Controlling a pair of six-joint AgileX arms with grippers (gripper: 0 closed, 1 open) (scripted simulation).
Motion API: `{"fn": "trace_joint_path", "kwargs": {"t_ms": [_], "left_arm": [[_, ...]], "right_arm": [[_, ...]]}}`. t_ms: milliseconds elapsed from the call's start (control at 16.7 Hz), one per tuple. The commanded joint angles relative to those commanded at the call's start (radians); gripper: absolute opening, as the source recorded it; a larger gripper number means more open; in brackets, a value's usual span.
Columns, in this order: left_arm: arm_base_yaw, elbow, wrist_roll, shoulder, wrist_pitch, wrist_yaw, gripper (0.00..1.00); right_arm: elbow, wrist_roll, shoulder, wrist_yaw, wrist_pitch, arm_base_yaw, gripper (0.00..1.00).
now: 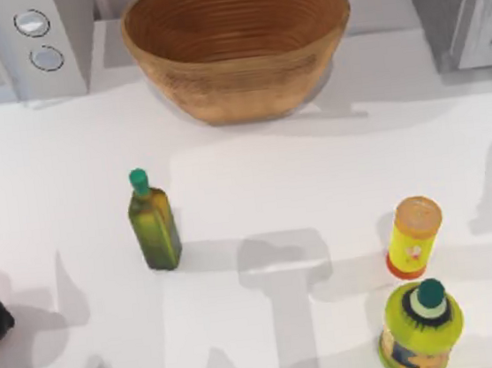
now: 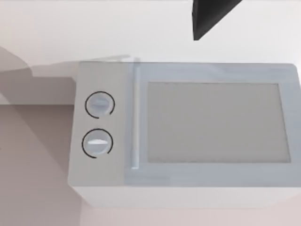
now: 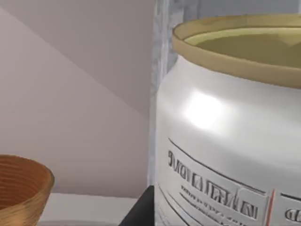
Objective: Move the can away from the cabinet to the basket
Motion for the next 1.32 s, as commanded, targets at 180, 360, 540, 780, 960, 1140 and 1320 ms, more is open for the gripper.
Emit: {"fn": "trace_joint_path", "kwargs": {"t_ms": [180, 360, 540, 780, 960, 1140, 1320], "left_arm": [[0.000, 0.000, 0.000, 0.000, 0.000, 0.000, 1.00], [0.000, 0.000, 0.000, 0.000, 0.000, 0.000, 1.00], [0.000, 0.000, 0.000, 0.000, 0.000, 0.000, 1.00], [0.000, 0.000, 0.000, 0.000, 0.000, 0.000, 1.00], [0.000, 0.000, 0.000, 0.000, 0.000, 0.000, 1.00], [0.000, 0.000, 0.000, 0.000, 0.000, 0.000, 1.00], [0.000, 0.000, 0.000, 0.000, 0.000, 0.000, 1.00]], "right_arm": [[-0.260, 0.013, -0.158, -0.012, 0.068, -0.026, 0.00], [-0.425, 0.027, -0.259, -0.014, 0.109, -0.044, 0.00], [-0.496, 0.036, -0.296, -0.013, 0.123, -0.051, 0.00], [-0.498, 0.036, -0.297, -0.013, 0.123, -0.052, 0.00], [-0.495, 0.038, -0.279, -0.009, 0.127, -0.045, 0.00], [-0.402, 0.040, -0.186, 0.033, 0.165, -0.010, 0.00], [-0.236, 0.042, 0.003, 0.102, 0.220, 0.057, 0.00]]}}
